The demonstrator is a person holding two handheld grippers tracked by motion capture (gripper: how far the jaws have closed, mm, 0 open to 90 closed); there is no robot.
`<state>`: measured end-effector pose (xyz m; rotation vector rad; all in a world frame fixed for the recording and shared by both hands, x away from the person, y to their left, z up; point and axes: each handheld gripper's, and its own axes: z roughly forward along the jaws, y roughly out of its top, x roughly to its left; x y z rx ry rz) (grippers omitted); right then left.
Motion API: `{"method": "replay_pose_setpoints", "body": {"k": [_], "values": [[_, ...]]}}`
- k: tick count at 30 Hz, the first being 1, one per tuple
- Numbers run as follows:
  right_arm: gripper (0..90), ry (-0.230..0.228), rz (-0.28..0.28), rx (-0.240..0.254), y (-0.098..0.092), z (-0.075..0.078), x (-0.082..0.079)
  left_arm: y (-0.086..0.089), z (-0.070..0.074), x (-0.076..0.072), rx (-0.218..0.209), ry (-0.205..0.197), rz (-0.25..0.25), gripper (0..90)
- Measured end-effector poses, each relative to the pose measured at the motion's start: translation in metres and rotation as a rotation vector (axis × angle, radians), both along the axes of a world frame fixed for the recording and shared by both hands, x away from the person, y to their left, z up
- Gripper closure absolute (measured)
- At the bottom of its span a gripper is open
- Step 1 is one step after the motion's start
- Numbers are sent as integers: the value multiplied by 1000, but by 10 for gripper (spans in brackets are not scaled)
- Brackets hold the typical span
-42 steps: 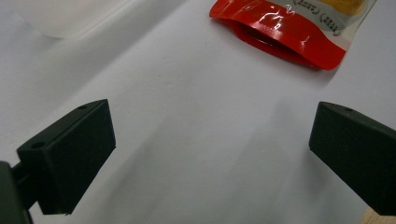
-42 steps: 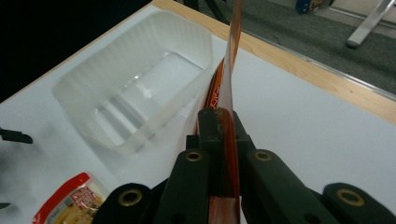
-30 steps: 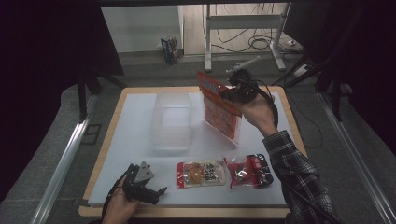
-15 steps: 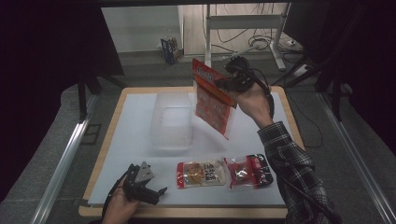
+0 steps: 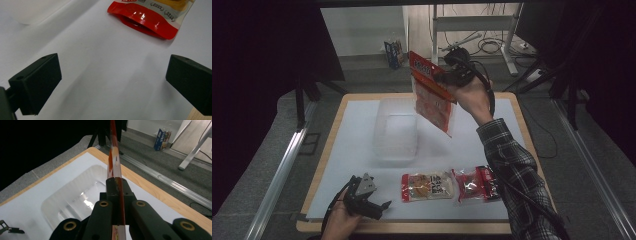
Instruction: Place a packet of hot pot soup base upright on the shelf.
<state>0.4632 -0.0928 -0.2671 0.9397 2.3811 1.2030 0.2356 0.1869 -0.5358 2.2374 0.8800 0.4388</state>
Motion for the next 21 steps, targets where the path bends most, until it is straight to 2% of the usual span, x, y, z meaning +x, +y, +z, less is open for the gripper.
{"method": "replay_pose_setpoints", "body": {"k": [11, 21], "values": [[885, 13, 2, 28, 26, -4, 15, 1, 1, 0, -12, -2, -3, 0], [885, 26, 12, 46, 57, -16, 26, 5, 5, -1, -76, -15, -7, 0]]}}
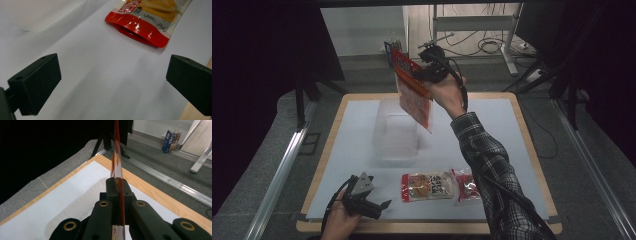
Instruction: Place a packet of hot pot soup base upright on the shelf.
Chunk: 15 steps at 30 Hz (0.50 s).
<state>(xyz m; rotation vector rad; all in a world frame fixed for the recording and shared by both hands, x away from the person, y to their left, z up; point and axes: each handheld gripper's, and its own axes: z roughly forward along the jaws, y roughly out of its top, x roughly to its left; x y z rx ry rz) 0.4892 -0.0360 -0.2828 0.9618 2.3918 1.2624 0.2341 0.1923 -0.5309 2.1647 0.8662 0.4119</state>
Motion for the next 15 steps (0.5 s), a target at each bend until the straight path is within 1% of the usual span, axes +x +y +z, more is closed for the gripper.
{"method": "replay_pose_setpoints", "body": {"k": [1, 4, 6, 13, 15], "values": [[885, 0, 0, 0, 0, 0, 0, 0, 0, 0, 0, 0, 0, 0], [885, 3, 6, 12, 12, -3, 2, 2, 1, 0, -31, -6, 0, 0], [885, 4, 7, 15, 14, -3, 3, 2, 1, 0, -30, -6, 0, 0], [885, 1, 11, 41, 36, -4, 6, 0, 1, -1, -11, -6, -9, 0], [885, 4, 10, 48, 39, -5, 6, 0, 1, -1, -10, -6, -10, 0]]}}
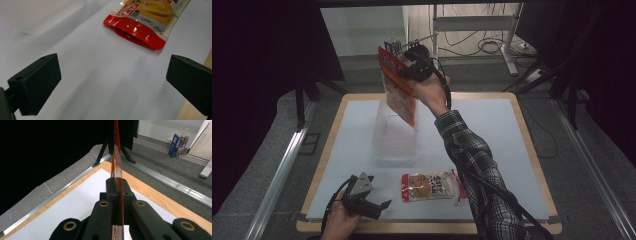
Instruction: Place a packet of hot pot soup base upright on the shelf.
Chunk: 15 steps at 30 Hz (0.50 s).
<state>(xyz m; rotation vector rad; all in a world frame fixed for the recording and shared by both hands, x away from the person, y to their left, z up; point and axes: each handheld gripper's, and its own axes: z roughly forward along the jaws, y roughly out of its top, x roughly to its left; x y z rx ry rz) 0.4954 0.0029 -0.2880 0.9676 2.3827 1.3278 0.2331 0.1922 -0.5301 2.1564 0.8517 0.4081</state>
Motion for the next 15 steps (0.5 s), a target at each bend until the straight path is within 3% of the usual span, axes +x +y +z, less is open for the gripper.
{"method": "replay_pose_setpoints", "body": {"k": [9, 15], "values": [[885, 30, 6, 13, 16, -11, 2, -1, 0, 0, 2, 2, -6, 0], [885, 33, -6, -26, 18, -29, 7, -1, -1, 0, 7, 1, -9, 0]]}}
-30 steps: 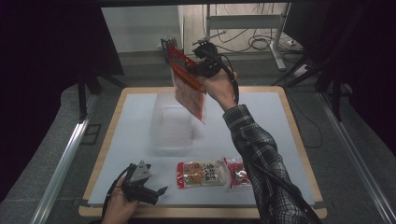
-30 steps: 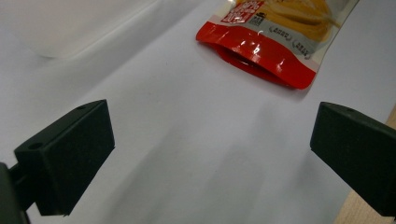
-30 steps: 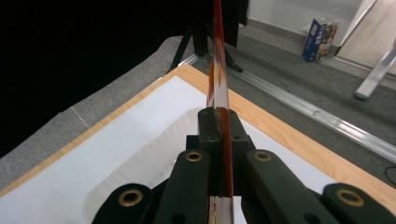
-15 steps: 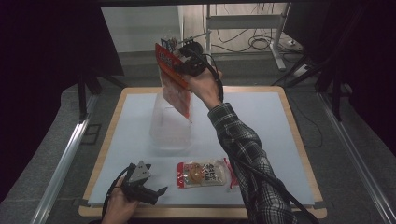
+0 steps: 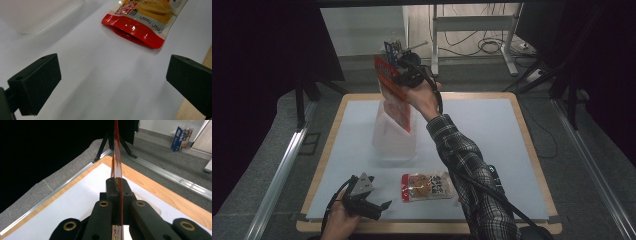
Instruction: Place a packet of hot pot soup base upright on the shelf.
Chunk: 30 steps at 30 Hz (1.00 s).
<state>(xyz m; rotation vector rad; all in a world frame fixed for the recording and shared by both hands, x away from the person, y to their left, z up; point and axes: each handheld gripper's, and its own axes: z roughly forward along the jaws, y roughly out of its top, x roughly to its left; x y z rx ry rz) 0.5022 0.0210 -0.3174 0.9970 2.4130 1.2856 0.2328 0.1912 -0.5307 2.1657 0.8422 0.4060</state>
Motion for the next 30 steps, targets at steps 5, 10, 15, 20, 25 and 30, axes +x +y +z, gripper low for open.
{"method": "replay_pose_setpoints", "body": {"k": [5, 10, 15, 20, 25, 30], "values": [[884, 8, -18, -18, -5, -20, 6, 0, 0, 0, 3, 2, 0, 0], [884, 0, -25, -30, -9, -25, 9, -1, 0, 0, 5, 1, -1, 0], [884, 12, -18, -53, -10, -41, 10, -1, -1, 0, 11, 3, -2, 0], [883, -19, -60, -120, -12, -50, 14, -1, -1, 0, 14, 3, -2, 0], [882, -25, -69, -144, -18, -58, 20, -1, -1, 0, 19, 4, -1, 0], [801, -19, -61, -126, -27, -56, 27, -1, -2, 0, 20, 4, 0, 0]]}}
